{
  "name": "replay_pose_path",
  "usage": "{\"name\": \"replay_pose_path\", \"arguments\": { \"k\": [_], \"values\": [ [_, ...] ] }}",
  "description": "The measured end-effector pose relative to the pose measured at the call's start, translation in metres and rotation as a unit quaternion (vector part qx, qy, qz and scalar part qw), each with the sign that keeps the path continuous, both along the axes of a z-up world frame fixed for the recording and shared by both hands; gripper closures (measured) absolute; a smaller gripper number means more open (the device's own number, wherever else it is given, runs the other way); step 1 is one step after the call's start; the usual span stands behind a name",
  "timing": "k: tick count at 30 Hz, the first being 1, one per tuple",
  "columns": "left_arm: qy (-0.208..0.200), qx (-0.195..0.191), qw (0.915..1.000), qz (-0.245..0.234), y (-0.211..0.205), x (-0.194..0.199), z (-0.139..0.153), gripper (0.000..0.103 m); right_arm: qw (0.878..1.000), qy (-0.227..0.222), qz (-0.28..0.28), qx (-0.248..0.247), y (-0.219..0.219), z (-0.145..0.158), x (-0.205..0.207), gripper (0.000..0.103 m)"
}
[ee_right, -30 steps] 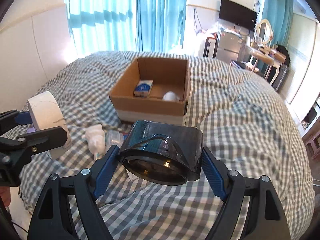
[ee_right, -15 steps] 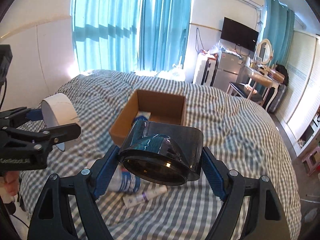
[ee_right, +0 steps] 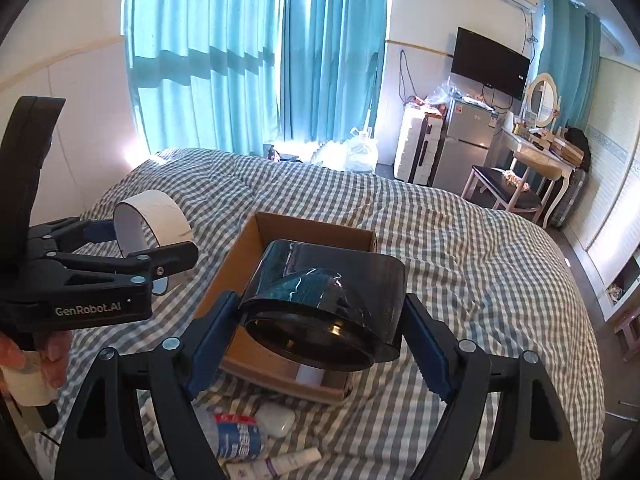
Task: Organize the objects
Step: 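Carry the tape roll and black case over the box and release both, then withdraw both grippers from the box toward the plush toy and bottle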
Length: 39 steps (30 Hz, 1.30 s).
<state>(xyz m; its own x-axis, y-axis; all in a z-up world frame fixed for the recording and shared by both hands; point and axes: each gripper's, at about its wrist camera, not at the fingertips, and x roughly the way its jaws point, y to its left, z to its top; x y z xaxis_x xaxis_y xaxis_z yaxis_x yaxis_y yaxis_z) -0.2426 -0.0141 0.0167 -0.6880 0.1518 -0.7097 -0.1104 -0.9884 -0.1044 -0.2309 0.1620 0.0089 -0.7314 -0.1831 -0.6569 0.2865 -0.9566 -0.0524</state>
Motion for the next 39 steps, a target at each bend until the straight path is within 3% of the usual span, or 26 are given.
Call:
{"name": "replay_pose_path", "arguments": {
  "k": [5,11,18,22,27,31,33,39],
  "values": [
    [-0.007,-0.011,0.9999,-0.010,0.005,-0.043,-0.024,0.016,1.000,-0.013,-0.007,-0.016,0.009,-0.016,-0.057,0.022],
    [-0.020,-0.048,0.9966,-0.064,0.032,-0.062,-0.062,0.016,0.999,-0.039,-0.002,-0.033,0.009,-0.034,-0.117,0.022],
    [-0.054,-0.023,0.9939,-0.094,0.042,-0.069,-0.096,0.016,0.996,-0.081,0.009,-0.032,-0.006,-0.073,-0.163,0.022],
    [-0.057,-0.010,0.9932,-0.101,0.040,-0.071,-0.108,0.016,0.994,-0.105,0.004,-0.043,-0.002,-0.095,-0.169,0.022],
    [-0.051,-0.016,0.9923,-0.112,0.044,-0.068,-0.113,0.015,0.993,-0.110,0.000,-0.044,-0.002,-0.099,-0.167,0.021],
    [-0.055,-0.011,0.9915,-0.117,0.042,-0.065,-0.110,0.009,0.992,-0.107,-0.001,-0.059,0.000,-0.092,-0.163,0.019],
    [-0.048,-0.017,0.9924,-0.112,0.042,-0.062,-0.106,0.006,0.992,-0.103,-0.010,-0.065,0.003,-0.086,-0.160,0.010],
    [-0.033,-0.017,0.9948,-0.095,0.038,-0.045,-0.084,0.005,0.994,-0.075,-0.035,-0.069,0.015,-0.057,-0.139,0.008]
  ]
}}
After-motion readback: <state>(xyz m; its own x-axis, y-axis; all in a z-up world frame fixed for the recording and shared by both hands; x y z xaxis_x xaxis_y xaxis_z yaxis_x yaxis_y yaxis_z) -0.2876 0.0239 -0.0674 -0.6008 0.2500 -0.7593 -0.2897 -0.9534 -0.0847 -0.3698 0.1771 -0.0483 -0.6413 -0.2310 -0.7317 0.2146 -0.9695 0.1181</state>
